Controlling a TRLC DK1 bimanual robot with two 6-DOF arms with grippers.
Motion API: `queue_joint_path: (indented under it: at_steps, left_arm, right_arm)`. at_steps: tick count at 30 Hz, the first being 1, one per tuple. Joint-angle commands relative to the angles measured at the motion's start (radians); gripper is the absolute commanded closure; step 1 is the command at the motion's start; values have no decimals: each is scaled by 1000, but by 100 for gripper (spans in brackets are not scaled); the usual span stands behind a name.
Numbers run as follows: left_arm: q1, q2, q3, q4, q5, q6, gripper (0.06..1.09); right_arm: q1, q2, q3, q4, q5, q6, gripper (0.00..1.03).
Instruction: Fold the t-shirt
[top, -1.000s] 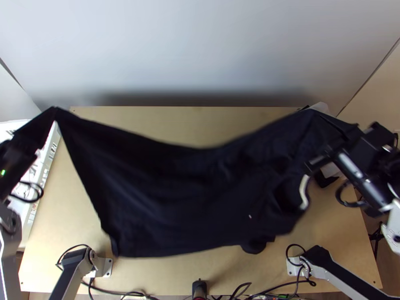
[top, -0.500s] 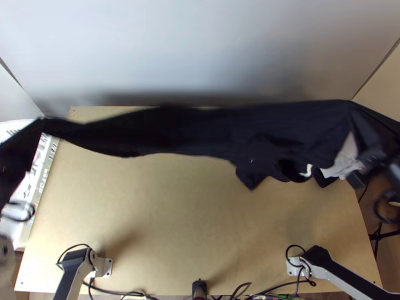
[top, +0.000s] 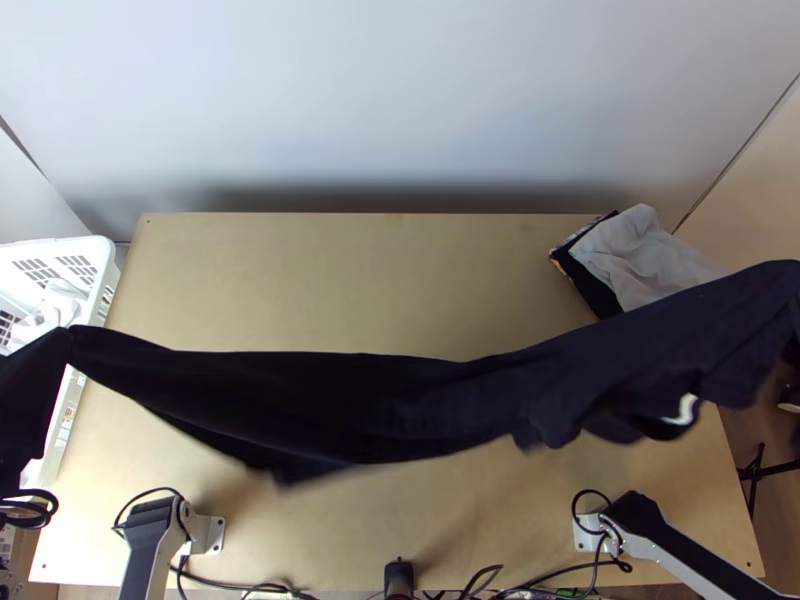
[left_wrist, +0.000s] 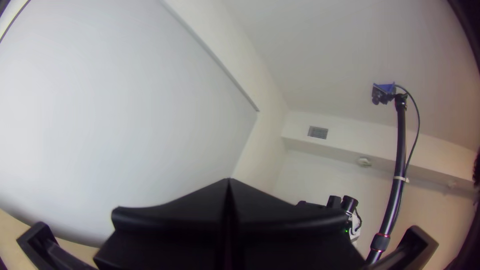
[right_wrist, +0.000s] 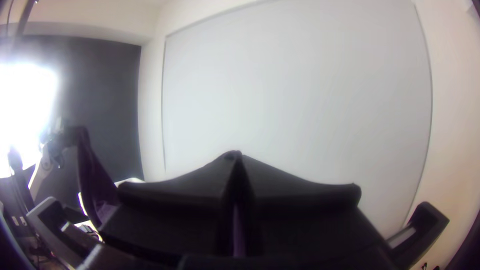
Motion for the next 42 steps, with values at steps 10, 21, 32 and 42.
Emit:
queue_joint_path:
  at_steps: [10,21,32,42]
  left_arm:
    - [-22,167,-258,163,-31,19,105]
    - [-340,481,-425,260,-282,327,105]
    - [-404,819,-385,374,-338,395,105]
    - [-358,1090,-245,415,-338,426,105]
  right_arm:
    - [13,-25,-468,224,2,14,100]
    - [-59,61,-913,565,-73,92,100]
    - [-262,325,-988,797,-197,98,100]
    - [-335,556,-936,944,-214,84,100]
